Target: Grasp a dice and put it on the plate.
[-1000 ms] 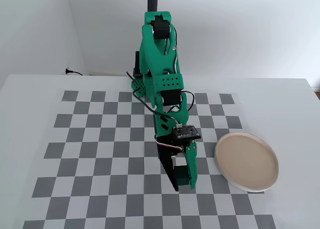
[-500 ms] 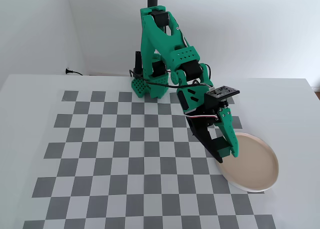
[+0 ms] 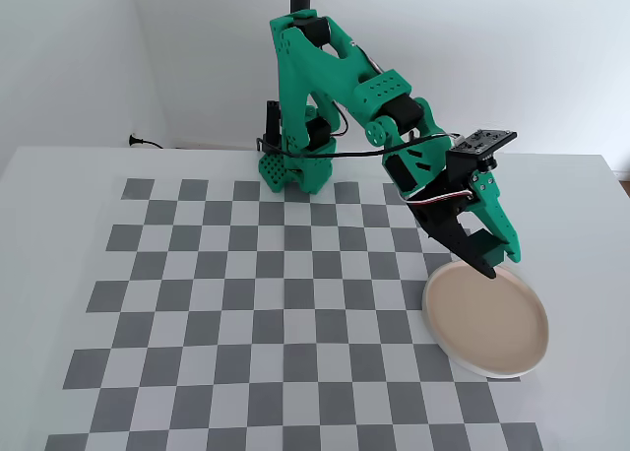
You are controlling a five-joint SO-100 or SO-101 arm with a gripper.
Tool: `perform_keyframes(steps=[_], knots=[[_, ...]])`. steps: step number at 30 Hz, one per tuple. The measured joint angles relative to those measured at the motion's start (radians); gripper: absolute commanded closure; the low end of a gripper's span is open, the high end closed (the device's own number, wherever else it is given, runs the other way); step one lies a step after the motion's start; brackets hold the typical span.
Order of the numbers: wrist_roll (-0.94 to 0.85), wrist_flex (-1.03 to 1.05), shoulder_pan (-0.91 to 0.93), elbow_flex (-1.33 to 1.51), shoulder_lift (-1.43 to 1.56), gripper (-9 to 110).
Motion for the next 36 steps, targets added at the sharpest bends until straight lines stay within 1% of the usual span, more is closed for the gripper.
perform_keyframes(steps=[5,14,21,27,28,29,30,33,36], knots=[[0.002,-0.086,-0.037,0.0,-0.117,106],[-0.023,-0.288,-0.038,0.0,-0.371,106],[-0.023,-0.407,-0.066,0.0,-0.495,106],[-0.009,-0.476,-0.078,0.0,-0.54,105],[-0.008,-0.476,-0.078,0.0,-0.54,97],[-0.006,-0.465,-0.078,-0.002,-0.54,85],[-0.006,-0.446,-0.078,-0.002,-0.54,79],[-0.006,-0.407,-0.078,-0.002,-0.54,75],[-0.006,-0.393,-0.078,-0.002,-0.54,74]])
